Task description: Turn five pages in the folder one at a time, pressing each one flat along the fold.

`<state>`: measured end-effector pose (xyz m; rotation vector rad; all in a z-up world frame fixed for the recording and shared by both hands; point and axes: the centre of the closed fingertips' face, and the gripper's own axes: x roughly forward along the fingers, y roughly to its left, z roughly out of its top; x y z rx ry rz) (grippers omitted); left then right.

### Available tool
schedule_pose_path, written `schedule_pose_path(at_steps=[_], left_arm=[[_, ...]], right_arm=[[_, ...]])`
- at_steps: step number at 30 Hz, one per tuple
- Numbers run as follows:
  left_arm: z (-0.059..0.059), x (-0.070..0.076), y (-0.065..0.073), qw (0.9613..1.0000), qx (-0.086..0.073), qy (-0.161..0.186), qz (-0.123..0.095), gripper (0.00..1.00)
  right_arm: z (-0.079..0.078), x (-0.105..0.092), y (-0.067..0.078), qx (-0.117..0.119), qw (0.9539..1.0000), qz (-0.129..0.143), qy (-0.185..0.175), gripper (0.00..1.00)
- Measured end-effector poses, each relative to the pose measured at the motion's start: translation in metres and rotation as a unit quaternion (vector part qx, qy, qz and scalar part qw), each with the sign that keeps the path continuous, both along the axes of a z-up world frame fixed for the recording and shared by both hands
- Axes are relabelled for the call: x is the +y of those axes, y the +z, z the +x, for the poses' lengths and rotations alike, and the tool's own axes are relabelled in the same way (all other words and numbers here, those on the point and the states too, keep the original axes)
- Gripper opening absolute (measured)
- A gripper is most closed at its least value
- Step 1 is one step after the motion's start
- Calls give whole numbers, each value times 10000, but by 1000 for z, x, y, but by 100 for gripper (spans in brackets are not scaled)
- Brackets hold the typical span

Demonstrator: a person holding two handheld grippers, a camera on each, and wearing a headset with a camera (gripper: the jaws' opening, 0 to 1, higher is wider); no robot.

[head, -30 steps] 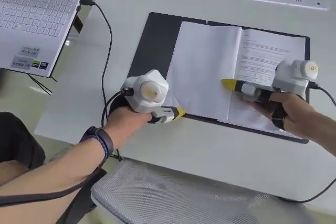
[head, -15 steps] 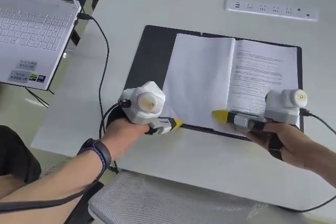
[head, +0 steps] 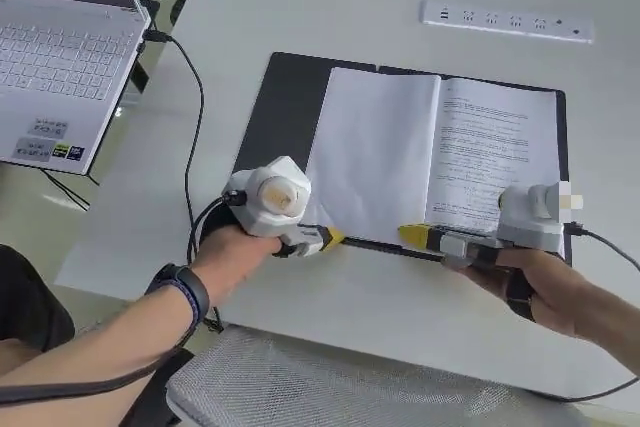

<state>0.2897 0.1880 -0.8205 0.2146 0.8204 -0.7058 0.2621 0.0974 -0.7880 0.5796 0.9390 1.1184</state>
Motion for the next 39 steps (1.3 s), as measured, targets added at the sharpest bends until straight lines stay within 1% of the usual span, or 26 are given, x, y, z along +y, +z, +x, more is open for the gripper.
schedule_pose_path(at_steps=[7, 16, 18, 21, 23, 26, 28, 29, 30, 31, 34, 36, 37, 38, 39], left_arm=[[0, 1, 0, 10000, 15, -8, 2, 52], [-2, -1, 1, 10000, 84, 27, -25, 53], [-3, -1, 1, 9999, 104, 31, -39, 54], [-3, -1, 2, 9999, 147, 43, -65, 54], [-3, -1, 3, 9996, 195, 116, -140, 55], [-3, -4, 9, 9994, 201, 167, -246, 57], [-3, -6, 15, 9993, 153, 170, -280, 57], [-3, -6, 18, 9993, 134, 165, -296, 57], [-2, -7, 21, 9993, 108, 161, -318, 58], [-2, -8, 24, 9993, 74, 153, -334, 59], [-4, -9, 32, 9993, 11, 98, -355, 60], [-4, -9, 37, 9994, -29, 63, -344, 60], [-4, -9, 40, 9993, -60, 60, -352, 61], [-4, -9, 44, 9993, -88, 57, -358, 61], [-4, -9, 48, 9992, -119, 49, -366, 61]], right_arm=[[1, 0, -2, 33, 10000, -40, 17, 0], [-2, -3, -2, 41, 9999, -141, 68, 0], [-5, -5, -1, 51, 9999, -133, 81, 3], [-5, -9, 4, 11, 9999, -124, 9, 9], [-5, -13, 7, -40, 9999, -162, -43, 13], [-1, -21, 12, -185, 9995, -221, -151, 19], [2, -27, 18, -340, 9988, -291, -202, 22], [5, -32, 20, -499, 9977, -400, -237, 24], [6, -34, 21, -546, 9972, -436, -248, 26], [8, -38, 23, -658, 9961, -516, -279, 28], [12, -48, 31, -897, 9934, -631, -328, 29], [14, -56, 35, -1090, 9905, -773, -337, 32], [15, -62, 37, -1200, 9881, -891, -361, 35], [17, -66, 37, -1261, 9862, -996, -388, 39], [17, -69, 37, -1288, 9856, -1027, -389, 44]])
